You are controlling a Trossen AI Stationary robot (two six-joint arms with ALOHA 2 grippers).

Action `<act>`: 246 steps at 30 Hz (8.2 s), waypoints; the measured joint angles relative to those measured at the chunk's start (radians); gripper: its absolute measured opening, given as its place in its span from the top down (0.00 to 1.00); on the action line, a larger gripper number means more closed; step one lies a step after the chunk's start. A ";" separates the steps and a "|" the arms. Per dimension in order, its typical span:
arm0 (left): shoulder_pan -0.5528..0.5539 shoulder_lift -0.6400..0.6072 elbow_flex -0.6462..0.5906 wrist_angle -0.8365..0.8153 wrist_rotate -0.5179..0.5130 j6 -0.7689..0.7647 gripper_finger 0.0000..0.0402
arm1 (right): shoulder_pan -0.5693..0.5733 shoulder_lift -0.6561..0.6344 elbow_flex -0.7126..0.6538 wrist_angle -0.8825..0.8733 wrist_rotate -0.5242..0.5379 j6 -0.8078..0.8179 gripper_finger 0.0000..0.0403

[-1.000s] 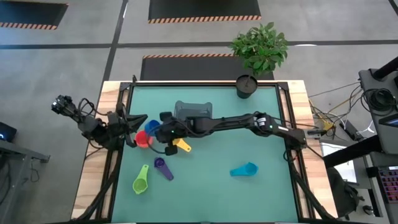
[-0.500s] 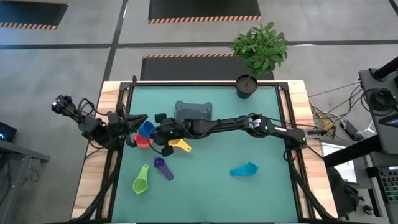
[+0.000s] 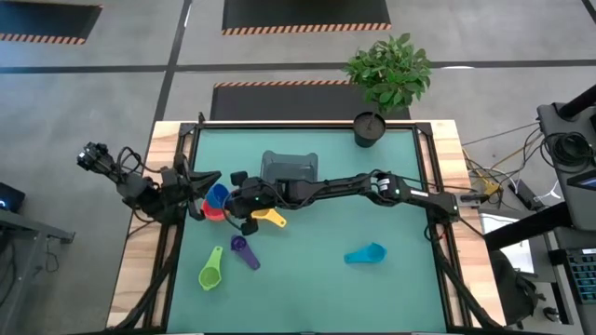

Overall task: Nest measuring cups in basket
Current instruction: Stack the blue measuring cup into the red measuring cup

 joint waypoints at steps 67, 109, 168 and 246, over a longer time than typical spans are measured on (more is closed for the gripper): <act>-0.001 0.334 0.018 0.087 0.215 -0.417 1.00 | 0.135 -0.691 -0.674 -0.077 0.008 -0.007 0.98; 0.009 1.211 0.768 -1.313 0.670 -0.813 0.57 | 0.009 -1.156 -1.664 1.000 -0.227 -0.065 0.98; 0.142 1.078 0.408 -1.087 0.674 -0.534 0.94 | 0.006 -1.167 -1.664 0.893 -0.121 -0.053 0.98; 0.137 0.981 0.452 -1.531 0.533 -1.595 0.88 | 0.006 -1.168 -1.663 0.888 -0.120 -0.048 0.98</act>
